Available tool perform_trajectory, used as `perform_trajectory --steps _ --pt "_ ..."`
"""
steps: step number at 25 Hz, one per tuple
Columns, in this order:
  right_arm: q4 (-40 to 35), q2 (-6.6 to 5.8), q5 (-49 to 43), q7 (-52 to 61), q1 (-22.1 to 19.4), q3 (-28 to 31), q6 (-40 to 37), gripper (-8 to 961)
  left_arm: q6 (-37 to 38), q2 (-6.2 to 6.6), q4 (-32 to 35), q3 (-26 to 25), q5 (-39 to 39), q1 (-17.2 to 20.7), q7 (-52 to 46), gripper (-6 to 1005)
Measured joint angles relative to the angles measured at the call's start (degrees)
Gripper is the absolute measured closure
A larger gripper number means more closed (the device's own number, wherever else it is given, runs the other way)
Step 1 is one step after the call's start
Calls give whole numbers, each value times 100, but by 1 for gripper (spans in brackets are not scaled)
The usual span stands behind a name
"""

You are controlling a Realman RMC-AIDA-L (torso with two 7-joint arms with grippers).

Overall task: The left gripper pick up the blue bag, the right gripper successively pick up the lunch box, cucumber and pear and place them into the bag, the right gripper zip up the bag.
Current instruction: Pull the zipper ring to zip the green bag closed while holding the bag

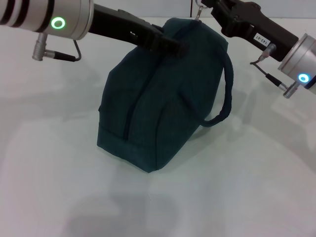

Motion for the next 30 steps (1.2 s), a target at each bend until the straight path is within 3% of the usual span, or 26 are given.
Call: perform_trajectory --steps 12,25,30 --pt "11 0 -2 1 -13 10 22 898 -293 -8 116 573 133 163 244 236" --pt "19 0 13 1 -5 24 49 895 -354 -1 136 574 169 168 418 789" --pt "20 0 19 1 -9 24 51 894 -366 2 140 559 158 184 473 852"
